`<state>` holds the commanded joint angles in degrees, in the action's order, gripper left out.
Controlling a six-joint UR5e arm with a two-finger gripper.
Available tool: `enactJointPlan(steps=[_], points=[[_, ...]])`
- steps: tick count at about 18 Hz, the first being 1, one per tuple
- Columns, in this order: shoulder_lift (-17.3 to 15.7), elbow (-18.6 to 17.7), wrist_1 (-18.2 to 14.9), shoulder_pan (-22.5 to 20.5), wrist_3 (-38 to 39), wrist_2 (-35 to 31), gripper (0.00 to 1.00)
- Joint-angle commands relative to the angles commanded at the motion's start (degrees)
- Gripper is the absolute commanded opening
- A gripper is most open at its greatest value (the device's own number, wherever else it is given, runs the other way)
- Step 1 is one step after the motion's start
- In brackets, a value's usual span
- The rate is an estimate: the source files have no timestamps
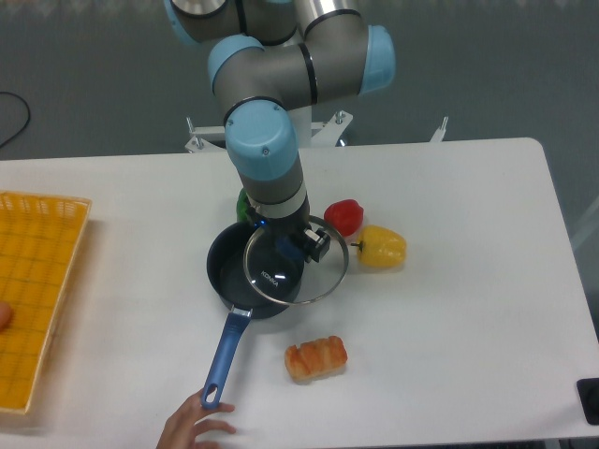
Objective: Place the lid on the table
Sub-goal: 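Lift the glass lid off the dark saucepan and carry it away from the pan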
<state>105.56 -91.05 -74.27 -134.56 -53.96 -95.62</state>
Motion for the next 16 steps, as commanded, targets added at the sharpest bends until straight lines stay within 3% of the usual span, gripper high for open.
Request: enactJointPlan(steps=[7, 16], points=[[-0.1, -0.4, 0.0, -2.1, -3.2, -0.6, 0.41], [1.0, 0.4, 1.0, -8.9, -6.2, -0.4, 0.41]])
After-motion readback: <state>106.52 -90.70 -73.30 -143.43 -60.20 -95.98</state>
